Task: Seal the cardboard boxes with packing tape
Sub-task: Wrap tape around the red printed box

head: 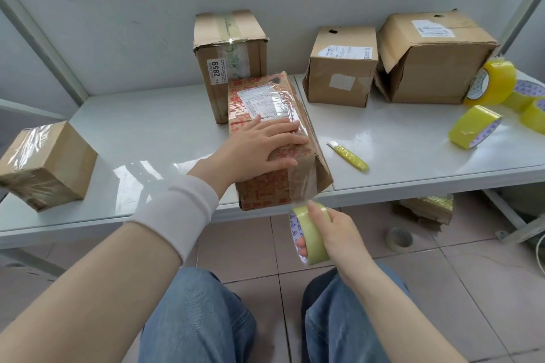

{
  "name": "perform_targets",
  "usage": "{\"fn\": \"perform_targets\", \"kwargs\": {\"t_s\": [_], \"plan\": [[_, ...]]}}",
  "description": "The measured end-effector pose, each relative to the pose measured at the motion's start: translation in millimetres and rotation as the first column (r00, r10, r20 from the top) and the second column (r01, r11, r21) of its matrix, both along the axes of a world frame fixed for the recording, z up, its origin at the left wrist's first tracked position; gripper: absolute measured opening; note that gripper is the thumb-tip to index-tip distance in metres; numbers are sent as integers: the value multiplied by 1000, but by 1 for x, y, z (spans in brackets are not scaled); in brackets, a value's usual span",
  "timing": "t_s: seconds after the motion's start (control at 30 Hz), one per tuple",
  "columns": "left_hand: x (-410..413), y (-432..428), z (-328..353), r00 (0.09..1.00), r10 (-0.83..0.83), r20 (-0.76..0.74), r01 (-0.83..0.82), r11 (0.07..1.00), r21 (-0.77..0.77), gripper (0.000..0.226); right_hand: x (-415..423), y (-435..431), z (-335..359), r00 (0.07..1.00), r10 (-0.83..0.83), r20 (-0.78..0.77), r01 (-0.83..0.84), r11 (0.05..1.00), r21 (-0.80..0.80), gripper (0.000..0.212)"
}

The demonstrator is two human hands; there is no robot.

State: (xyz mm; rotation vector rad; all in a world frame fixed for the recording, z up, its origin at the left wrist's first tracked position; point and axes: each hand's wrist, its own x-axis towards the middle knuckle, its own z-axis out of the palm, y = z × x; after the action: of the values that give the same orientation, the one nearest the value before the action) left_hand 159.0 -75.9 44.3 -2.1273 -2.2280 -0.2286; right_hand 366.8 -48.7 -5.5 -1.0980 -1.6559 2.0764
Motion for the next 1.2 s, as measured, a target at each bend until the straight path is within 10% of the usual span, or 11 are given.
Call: {"fn": "perform_targets", "kwargs": {"t_s": [0.1, 0.17, 0.27, 0.33, 0.43, 0.53, 0.63, 0.77, 1.0, 1.2], "plan": [[23, -20, -13, 996, 86, 19, -86, 893, 442, 40, 3, -2, -3, 997, 67, -32, -64, 995, 79, 30], [63, -45, -34, 925, 100, 366, -338, 656, 675, 19, 6, -5, -7, 993, 95, -65, -89, 991, 98, 36], [119, -55, -60, 498, 161, 852, -687, 672, 275, 8, 6, -6, -15, 996, 67, -62, -58, 990, 132, 55], [126, -45, -69, 230, 220, 948, -717, 697, 12, 10, 6, -7, -18, 998, 53, -42, -46, 985, 166, 57], [118, -31, -70, 54, 144, 988, -661, 747, -72, 9, 8, -5, -17, 997, 78, -13, -75, 982, 173, 53], [115, -25, -74, 38, 118, 992, -662, 747, -64, 9, 8, 21, -18, 999, -49, 0, 46, 943, 329, 46], [111, -23, -76, 43, 73, 996, -652, 758, -27, 8, 2, 88, -28, 957, -289, 38, 171, 662, 730, 28], [109, -21, -83, 81, 21, 996, -661, 750, 38, 7, -24, 164, -45, 899, -341, 274, -133, 383, 914, 41], [107, -18, -89, 122, -11, 992, -663, 743, 90, 12, -52, 182, -61, 825, -339, 452, -313, 392, 865, 42], [105, -19, -89, 140, -6, 990, -658, 746, 98, 13, -49, 163, -37, 930, -246, 272, -43, 663, 747, 28]]}}
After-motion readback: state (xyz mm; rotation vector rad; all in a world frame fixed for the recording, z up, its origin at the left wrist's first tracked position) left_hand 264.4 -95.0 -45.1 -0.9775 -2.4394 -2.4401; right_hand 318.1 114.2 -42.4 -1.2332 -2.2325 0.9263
